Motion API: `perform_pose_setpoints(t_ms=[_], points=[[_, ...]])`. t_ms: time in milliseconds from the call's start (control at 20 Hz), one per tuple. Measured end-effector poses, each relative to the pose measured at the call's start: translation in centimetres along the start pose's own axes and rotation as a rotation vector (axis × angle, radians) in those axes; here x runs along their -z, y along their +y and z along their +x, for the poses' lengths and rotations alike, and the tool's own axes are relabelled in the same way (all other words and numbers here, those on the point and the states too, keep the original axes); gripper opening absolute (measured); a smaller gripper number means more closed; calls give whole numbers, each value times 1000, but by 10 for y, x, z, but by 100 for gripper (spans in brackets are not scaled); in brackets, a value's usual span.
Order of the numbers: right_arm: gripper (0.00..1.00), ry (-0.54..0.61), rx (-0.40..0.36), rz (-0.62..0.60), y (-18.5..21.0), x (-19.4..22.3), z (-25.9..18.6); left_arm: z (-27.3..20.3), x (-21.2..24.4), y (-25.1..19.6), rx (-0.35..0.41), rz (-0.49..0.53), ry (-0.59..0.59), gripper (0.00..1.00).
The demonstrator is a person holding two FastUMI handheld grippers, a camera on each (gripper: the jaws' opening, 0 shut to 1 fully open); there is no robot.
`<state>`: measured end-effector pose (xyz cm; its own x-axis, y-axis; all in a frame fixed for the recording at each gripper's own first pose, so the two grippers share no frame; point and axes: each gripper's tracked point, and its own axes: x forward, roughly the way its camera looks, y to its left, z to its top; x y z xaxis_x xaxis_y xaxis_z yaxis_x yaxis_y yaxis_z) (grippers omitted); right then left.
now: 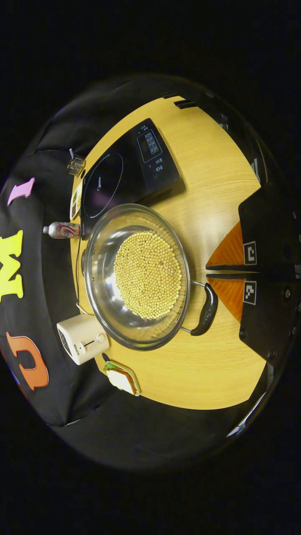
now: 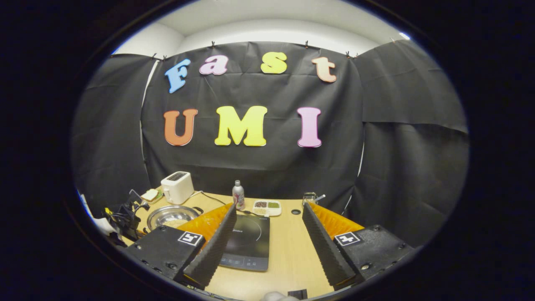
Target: First push the handle of the pot to place it horizontally, then grasp the pot with both hands and set it on the induction cooktop.
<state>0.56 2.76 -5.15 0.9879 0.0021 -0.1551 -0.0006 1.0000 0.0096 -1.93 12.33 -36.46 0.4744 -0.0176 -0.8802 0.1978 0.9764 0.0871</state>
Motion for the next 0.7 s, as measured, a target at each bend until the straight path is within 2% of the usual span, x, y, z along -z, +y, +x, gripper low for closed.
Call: perform_pose_setpoints(t_ms=[150,200,250,300,350,400,450,500,550,600,650,700], points=[[98,8,5,-13,-1,6,1,6,2,5,-1,-12,18,0],[99,15,4,-14,0,7,1,6,3,9,-10,-11,22,10],[99,18,3,-13,1,8,1,7,3,14,-20,-14,26,0],[99,18,3,-12,0,6,0,7,3,18,-26,-18,25,10],[99,14,5,-11,-1,6,2,7,4,22,-32,-22,26,0],[99,14,7,-12,-1,5,2,7,5,26,-37,-25,25,0],[99,15,7,-13,-2,6,3,9,4,31,-45,-27,23,10],[99,17,6,-13,-1,6,4,9,5,37,-59,-34,26,0],[99,20,4,-13,1,6,5,11,6,42,-65,-41,29,0],[99,23,1,-14,2,6,5,11,8,47,-74,-55,32,9],[99,25,-2,-17,3,7,6,12,9,52,-80,-71,34,0],[99,26,-4,-19,5,7,7,13,11,56,-87,-87,38,9]])
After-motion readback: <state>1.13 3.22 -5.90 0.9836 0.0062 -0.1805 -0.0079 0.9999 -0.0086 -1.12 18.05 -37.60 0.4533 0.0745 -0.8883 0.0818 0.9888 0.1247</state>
